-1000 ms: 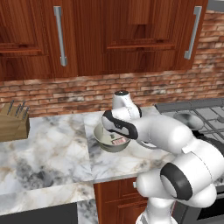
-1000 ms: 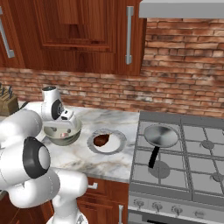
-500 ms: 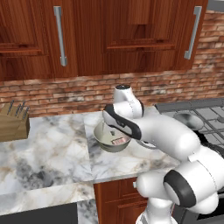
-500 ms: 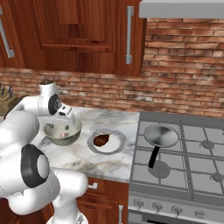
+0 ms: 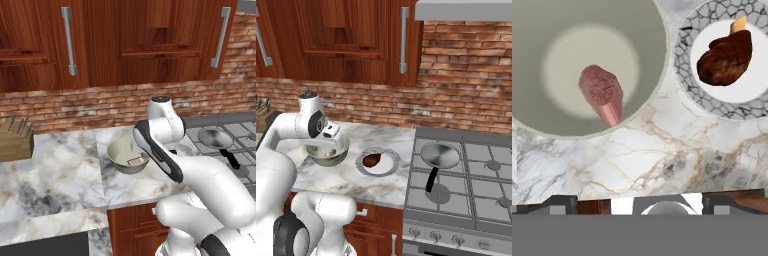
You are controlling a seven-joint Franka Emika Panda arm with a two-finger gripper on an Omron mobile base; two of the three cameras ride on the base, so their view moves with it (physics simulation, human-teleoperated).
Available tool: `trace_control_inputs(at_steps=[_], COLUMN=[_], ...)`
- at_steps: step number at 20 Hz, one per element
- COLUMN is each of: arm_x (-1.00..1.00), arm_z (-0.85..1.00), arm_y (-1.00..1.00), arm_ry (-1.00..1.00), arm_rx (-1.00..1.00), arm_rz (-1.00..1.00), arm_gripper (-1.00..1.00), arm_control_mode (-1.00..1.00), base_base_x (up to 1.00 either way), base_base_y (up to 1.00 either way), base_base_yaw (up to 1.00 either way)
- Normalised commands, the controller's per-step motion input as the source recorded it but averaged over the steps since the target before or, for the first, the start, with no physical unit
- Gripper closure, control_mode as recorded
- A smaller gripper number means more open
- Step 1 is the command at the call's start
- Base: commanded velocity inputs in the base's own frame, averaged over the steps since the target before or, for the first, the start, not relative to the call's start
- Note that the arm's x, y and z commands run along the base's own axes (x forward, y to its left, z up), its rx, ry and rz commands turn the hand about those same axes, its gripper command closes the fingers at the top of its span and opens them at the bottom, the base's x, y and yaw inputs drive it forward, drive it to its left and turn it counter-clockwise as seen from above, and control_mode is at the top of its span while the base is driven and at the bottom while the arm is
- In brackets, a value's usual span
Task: Place one of the steaks on the plate and the other in the bowl. Then place the bowl in the fridge.
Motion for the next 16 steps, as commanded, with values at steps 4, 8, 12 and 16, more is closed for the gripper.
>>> trace_control_inputs(at_steps=[4,8,12,16], arm_x=[-0.75,-0.84,-0.72,-0.25], arm_z=[0.29,0.18,0.26,0.17], arm_y=[-0.98,-0.96,-0.52,0.00], arm_ry=[-0.06,-0.05,-0.06,-0.03], arm_rx=[0.09,0.11,0.07,-0.03], arm_rz=[-0.02,0.00,0.00,0.00], arm_gripper=[-1.00,-1.00,-1.00,-1.00], arm_control_mode=[-1.00,-1.00,-1.00,-1.00], base_base_x=[0.00,0.00,0.00,0.00], base_base_y=[0.00,0.00,0.00,0.00], base_base_yaw=[0.00,0.00,0.00,0.00])
